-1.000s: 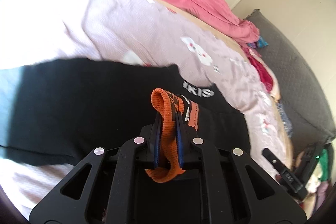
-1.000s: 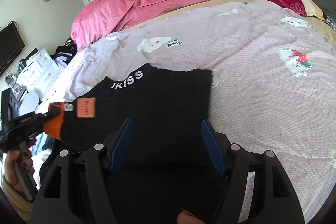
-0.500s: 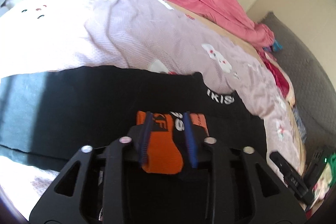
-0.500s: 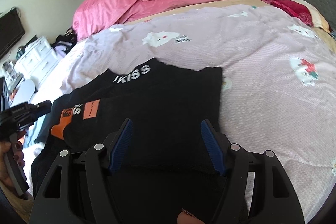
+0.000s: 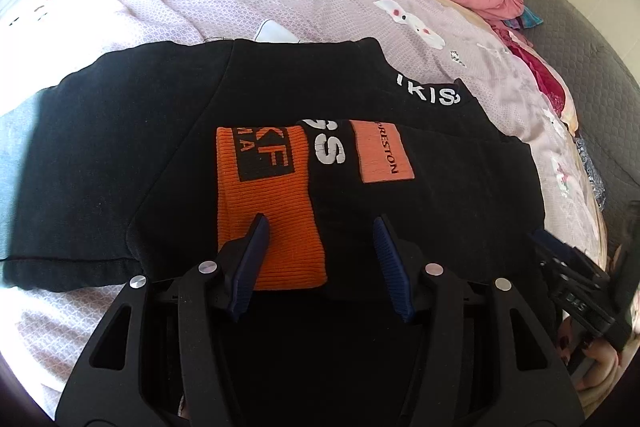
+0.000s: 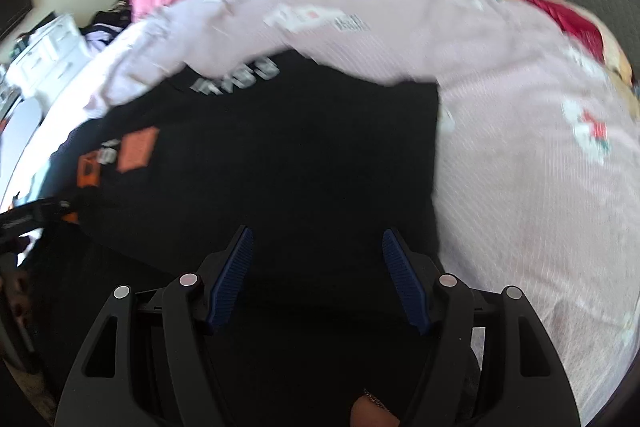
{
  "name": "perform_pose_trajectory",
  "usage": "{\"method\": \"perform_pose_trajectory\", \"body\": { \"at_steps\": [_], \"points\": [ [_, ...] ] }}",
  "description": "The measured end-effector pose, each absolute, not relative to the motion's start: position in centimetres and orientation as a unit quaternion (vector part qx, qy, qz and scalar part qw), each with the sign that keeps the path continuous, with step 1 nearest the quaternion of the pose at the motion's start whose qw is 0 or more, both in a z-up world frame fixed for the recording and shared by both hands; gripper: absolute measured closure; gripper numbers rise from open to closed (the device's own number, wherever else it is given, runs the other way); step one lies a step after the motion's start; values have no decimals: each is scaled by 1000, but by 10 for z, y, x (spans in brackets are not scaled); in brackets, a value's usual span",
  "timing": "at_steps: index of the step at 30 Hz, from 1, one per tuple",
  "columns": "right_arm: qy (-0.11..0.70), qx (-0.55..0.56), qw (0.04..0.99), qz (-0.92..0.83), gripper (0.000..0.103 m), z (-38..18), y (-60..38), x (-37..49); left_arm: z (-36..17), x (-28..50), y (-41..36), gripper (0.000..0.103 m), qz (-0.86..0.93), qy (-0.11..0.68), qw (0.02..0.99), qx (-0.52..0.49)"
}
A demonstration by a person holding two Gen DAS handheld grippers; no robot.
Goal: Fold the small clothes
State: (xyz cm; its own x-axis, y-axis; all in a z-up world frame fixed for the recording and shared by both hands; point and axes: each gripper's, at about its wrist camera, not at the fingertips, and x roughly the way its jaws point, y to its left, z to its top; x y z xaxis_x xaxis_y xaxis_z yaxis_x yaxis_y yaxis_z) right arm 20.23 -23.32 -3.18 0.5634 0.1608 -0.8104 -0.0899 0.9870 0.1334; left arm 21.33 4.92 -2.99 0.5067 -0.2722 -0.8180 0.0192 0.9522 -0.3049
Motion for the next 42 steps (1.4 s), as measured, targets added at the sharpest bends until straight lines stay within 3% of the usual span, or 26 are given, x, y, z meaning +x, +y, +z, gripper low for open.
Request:
{"method": "perform_pose_trajectory", "body": {
  "at_steps": [6, 13, 14, 15, 16, 21, 24, 34, 37, 42],
  "points": [
    [455, 80, 882, 89, 37, -30, -246, 194, -26, 205, 47, 46, -88, 483, 863, -120],
    [446, 101, 883, 100, 37, -21, -256, 181, -18, 194, 43, 45, -75, 468, 873, -110],
    [444, 102, 884, 101, 35, -20, -256, 179, -17, 193, 43, 41, -74, 465, 875, -110],
    [443, 103, 885, 102, 34, -19, -256, 178, -16, 191, 43, 26, -73, 462, 877, -111],
    [441, 105, 885, 104, 32, -18, -257, 177, -14, 189, 43, 22, -72, 459, 878, -113],
    [432, 103, 890, 108, 31, -9, -256, 171, -4, 180, 45, 17, -72, 443, 886, -116],
    [423, 107, 893, 111, 20, -3, -255, 169, 0, 175, 48, 10, -61, 432, 892, -114],
    [390, 91, 907, 133, 18, 23, -232, 166, 16, 157, 72, 10, -20, 404, 908, -108],
    [377, 82, 911, 144, 5, 32, -218, 165, 20, 152, 84, 10, -9, 398, 910, -114],
    [360, 59, 917, 159, 5, 43, -196, 165, 21, 147, 106, 10, 31, 394, 911, -120]
  ]
}}
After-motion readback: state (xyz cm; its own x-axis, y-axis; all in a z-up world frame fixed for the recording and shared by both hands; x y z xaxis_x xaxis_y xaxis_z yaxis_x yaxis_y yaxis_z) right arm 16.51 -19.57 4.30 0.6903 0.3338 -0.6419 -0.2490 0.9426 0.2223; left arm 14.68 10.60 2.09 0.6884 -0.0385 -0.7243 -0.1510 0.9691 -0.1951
